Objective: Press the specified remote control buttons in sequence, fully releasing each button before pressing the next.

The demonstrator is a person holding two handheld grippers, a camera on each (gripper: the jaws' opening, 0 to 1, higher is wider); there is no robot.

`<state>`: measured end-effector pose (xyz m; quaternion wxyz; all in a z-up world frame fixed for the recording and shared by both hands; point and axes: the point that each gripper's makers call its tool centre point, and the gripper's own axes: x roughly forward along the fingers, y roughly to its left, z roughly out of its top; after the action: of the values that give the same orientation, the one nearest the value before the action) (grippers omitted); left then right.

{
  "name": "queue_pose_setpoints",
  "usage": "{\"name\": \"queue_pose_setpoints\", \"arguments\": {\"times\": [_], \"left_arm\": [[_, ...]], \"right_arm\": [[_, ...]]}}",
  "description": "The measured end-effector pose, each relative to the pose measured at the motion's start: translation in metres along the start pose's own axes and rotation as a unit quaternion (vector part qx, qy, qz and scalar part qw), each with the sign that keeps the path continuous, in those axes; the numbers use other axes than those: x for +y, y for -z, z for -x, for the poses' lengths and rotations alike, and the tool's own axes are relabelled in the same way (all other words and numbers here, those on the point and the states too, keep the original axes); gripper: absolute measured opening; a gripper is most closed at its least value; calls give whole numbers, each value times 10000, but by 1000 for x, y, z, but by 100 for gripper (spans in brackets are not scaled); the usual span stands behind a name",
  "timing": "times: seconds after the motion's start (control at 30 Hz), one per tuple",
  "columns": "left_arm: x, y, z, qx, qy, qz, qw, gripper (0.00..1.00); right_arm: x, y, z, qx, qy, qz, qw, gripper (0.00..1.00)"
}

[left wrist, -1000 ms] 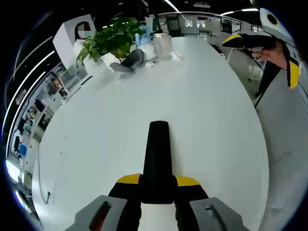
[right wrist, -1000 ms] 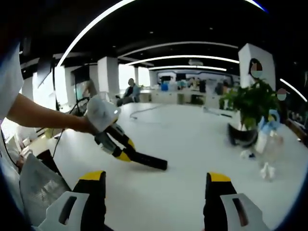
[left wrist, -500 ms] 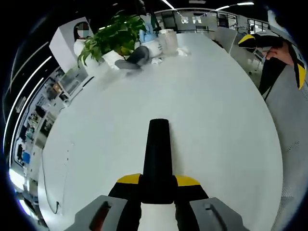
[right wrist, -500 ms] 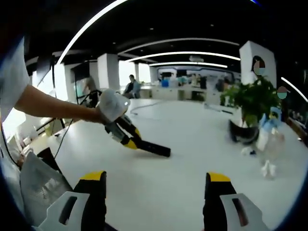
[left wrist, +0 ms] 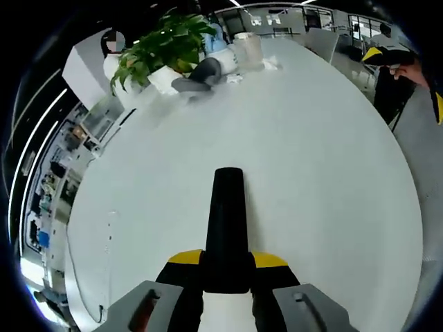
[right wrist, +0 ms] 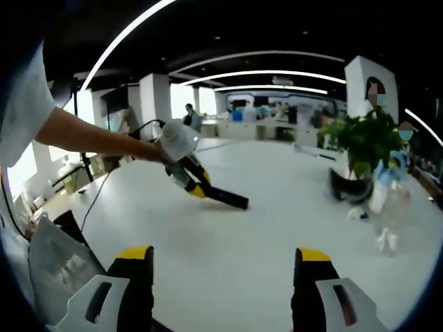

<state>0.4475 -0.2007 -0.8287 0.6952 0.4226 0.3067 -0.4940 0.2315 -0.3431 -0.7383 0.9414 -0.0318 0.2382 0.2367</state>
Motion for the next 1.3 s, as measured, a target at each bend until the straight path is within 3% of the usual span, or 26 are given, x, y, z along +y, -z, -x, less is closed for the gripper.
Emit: {"name": "queue_pose_setpoints", "arguments": {"times": [0.37, 0.57, 1.1, 1.3], "left_arm": [[33, 8, -9, 118, -48, -162, 9998, 24], [45, 20, -22, 350, 33, -302, 9989, 24], [50, 31, -33, 602, 475, -418, 9962, 24], [50, 31, -33, 567, 583, -546, 9952, 24]], "right_arm": [[-3, 4, -1, 116, 60, -58, 9999, 82], [-3, 7, -2, 187, 63, -66, 9998, 81], [-3, 16, -5, 435, 57, -104, 9990, 80], [-1, 17, -5, 462, 33, -92, 9989, 80]]}}
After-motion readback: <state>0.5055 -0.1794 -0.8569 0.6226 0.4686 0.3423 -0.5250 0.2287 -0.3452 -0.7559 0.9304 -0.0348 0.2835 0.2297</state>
